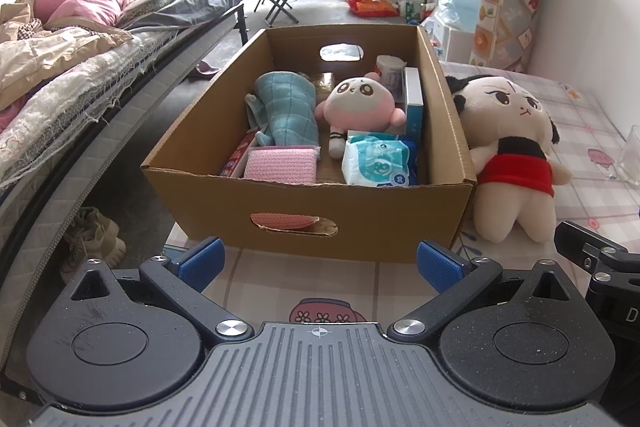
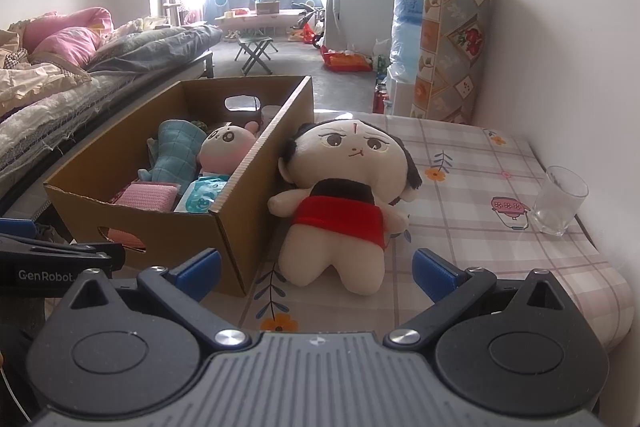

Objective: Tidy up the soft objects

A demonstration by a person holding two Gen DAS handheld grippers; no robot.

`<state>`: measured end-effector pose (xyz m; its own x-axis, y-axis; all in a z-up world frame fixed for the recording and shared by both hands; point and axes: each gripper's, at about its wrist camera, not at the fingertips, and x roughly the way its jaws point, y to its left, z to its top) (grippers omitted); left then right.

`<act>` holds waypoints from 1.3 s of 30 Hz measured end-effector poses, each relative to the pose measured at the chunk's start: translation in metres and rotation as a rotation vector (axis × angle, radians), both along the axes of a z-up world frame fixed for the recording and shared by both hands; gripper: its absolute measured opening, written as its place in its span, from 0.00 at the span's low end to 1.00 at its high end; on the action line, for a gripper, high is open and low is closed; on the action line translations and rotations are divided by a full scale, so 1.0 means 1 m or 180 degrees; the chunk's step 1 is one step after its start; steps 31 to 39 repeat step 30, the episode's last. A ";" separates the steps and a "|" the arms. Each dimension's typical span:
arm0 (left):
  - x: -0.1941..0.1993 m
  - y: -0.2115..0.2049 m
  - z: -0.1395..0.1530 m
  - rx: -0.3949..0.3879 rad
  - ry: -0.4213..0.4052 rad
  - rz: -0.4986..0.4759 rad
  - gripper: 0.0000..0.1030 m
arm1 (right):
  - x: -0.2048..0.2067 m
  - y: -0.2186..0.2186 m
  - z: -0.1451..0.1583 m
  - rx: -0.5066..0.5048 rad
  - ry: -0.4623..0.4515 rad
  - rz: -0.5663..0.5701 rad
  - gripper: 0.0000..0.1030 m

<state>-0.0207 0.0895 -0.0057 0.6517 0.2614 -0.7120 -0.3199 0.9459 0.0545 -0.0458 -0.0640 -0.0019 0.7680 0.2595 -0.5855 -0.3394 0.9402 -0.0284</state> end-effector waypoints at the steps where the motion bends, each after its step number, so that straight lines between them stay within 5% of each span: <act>1: 0.000 0.000 0.000 0.0000 0.0001 0.0001 1.00 | 0.000 0.000 0.000 -0.0001 -0.0001 -0.0002 1.00; 39: 0.001 -0.001 -0.001 -0.0021 0.0032 -0.0015 1.00 | 0.000 -0.003 0.001 -0.0001 0.0001 -0.0015 1.00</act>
